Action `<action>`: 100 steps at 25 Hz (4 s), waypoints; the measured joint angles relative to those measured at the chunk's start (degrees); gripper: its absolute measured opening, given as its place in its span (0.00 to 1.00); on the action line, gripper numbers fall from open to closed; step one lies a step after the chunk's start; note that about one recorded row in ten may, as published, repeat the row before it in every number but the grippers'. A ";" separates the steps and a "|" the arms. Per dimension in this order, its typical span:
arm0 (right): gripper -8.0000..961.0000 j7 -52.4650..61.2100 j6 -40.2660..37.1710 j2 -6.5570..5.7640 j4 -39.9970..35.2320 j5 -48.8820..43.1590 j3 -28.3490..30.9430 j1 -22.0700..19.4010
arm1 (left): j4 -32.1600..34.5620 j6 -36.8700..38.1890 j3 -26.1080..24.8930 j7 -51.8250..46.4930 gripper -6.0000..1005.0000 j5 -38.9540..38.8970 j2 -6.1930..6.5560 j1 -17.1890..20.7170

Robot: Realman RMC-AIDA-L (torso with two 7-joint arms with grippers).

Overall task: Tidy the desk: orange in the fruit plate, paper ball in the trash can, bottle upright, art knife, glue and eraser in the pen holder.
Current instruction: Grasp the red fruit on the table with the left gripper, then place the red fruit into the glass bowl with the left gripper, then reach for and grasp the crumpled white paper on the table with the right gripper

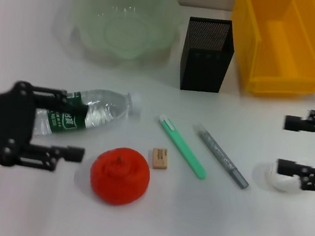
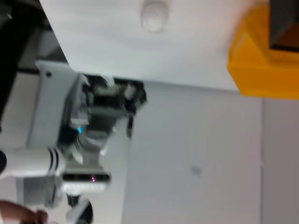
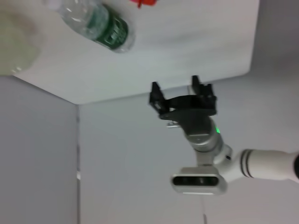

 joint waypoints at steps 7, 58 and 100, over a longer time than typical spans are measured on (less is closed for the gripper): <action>0.80 6.51 -3.21 -0.68 -7.48 -2.20 1.76 -0.83 | 2.86 -2.83 0.29 1.15 0.65 5.39 -4.86 0.61; 0.80 7.75 -4.54 0.97 -11.87 -4.44 3.47 -1.90 | 4.40 -20.71 11.88 -9.35 0.17 -1.39 -4.95 -0.92; 0.80 13.41 -1.08 0.93 -13.77 -6.13 2.36 -2.49 | -8.16 -57.17 15.04 -9.00 0.58 -19.07 -4.96 -13.05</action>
